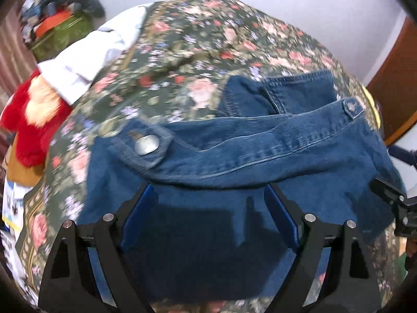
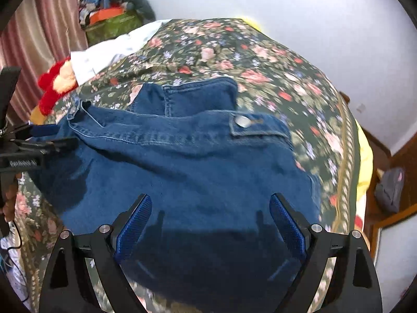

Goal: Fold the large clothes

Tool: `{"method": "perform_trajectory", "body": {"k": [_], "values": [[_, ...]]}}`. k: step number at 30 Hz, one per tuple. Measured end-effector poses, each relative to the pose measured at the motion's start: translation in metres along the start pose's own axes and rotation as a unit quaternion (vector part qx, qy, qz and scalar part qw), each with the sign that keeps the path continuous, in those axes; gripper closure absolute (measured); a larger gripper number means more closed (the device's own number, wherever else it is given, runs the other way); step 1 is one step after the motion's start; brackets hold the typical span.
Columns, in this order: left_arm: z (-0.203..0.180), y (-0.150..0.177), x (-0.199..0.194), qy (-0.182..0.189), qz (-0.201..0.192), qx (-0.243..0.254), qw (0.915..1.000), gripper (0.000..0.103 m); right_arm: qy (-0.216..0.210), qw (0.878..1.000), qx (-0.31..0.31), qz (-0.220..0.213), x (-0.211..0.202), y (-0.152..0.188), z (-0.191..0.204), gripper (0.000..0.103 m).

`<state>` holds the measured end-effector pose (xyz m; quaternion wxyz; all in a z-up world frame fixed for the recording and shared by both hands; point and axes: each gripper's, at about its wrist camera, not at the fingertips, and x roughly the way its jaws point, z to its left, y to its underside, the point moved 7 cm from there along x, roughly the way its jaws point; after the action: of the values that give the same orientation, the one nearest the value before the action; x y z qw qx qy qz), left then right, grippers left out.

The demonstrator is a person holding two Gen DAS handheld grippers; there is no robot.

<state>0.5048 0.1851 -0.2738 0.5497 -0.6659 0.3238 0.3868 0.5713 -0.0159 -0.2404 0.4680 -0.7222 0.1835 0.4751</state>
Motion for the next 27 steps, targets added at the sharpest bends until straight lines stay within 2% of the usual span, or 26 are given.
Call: {"method": "perform_trajectory", "body": {"k": [2,3,5,8,10,12,15,21,27], "values": [[-0.002,-0.005,0.018,-0.014,0.009,-0.001,0.9999,0.016,0.015,1.000,-0.007,0.017,0.017,-0.003,-0.001,0.012],[0.000,-0.007,0.033,-0.031,0.017,-0.005,0.9994,0.016,0.024,0.999,-0.010,0.034,0.027,-0.001,-0.003,0.012],[0.004,-0.007,0.055,-0.039,0.032,-0.015,0.9986,0.016,0.037,0.996,-0.009,0.076,0.053,0.008,-0.011,0.012],[0.001,-0.001,0.068,-0.053,0.012,-0.017,0.9984,0.013,0.001,0.997,0.027,0.076,0.061,0.015,-0.023,0.011],[-0.003,0.001,0.065,-0.065,0.000,0.003,0.9979,0.013,0.002,0.997,0.037,0.072,0.055,0.016,-0.026,0.011],[-0.002,0.002,0.060,-0.055,0.010,0.006,0.9984,0.013,0.012,0.997,0.032,0.071,0.048,0.018,-0.024,0.011],[0.008,0.008,0.038,-0.043,0.017,-0.010,0.9989,0.015,0.009,0.998,0.020,0.059,0.030,0.023,-0.015,0.011],[0.031,0.022,-0.038,-0.034,-0.060,-0.023,0.9974,0.015,-0.010,0.999,0.031,0.026,-0.016,0.030,-0.006,0.011],[0.072,0.049,-0.093,-0.027,-0.106,-0.091,0.9898,0.014,-0.006,0.999,0.037,-0.011,-0.057,0.031,0.003,0.011]]}}
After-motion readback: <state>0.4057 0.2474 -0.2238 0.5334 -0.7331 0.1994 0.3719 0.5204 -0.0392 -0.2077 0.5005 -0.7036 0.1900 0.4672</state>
